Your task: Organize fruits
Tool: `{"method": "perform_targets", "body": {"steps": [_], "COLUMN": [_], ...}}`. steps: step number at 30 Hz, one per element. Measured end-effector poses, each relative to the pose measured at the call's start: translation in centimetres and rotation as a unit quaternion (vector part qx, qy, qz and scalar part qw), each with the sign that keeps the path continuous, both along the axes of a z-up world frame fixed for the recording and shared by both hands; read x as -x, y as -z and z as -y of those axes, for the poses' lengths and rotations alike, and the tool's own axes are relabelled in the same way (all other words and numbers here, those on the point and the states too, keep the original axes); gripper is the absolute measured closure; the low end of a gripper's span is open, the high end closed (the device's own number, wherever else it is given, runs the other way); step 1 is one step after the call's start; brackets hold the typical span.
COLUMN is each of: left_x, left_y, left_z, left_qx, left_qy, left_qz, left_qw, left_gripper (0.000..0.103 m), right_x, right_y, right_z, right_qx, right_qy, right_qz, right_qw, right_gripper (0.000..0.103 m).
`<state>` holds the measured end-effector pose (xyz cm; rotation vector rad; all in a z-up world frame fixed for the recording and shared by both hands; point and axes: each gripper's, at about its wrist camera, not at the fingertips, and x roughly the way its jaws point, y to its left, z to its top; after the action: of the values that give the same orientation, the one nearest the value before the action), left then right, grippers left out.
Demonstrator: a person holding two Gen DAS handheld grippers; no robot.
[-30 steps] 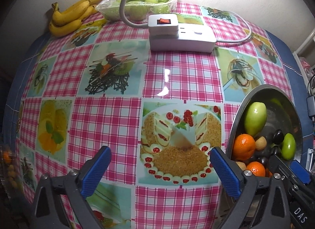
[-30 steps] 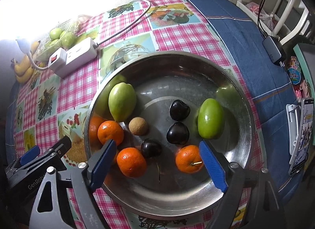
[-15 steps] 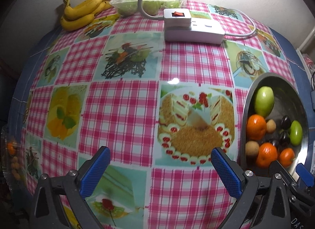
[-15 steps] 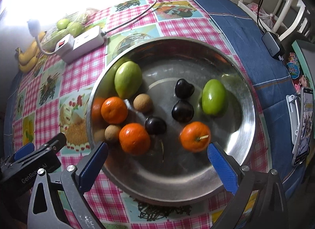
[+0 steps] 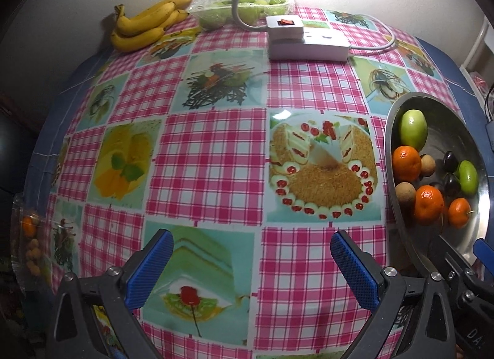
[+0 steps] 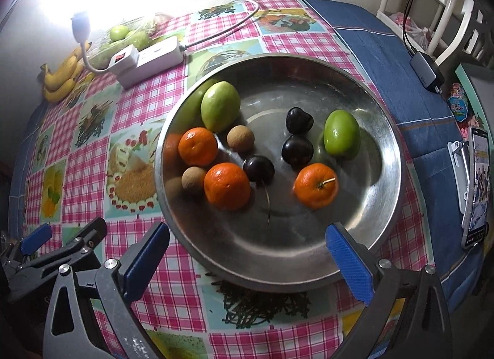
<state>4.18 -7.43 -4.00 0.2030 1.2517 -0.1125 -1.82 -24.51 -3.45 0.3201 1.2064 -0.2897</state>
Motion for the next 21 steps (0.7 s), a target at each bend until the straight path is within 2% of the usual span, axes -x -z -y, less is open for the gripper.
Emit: {"method": "perform_targets", "body": {"steps": [21], "left_x": [4.0], "left_y": [-3.1], "left_z": [-2.3], "left_qx": [-0.014], "left_qy": [0.004], "left_qz": [0.059], "left_qw": [0.9982], "left_gripper": [0.0], "right_x": [3.0], "right_y": [-1.2], "right_z": [-2.3], "right_qx": [0.018], "right_qy": [-0.013], "right_qz": [0.027], "right_qw": [0.999], "right_gripper": [0.002]}}
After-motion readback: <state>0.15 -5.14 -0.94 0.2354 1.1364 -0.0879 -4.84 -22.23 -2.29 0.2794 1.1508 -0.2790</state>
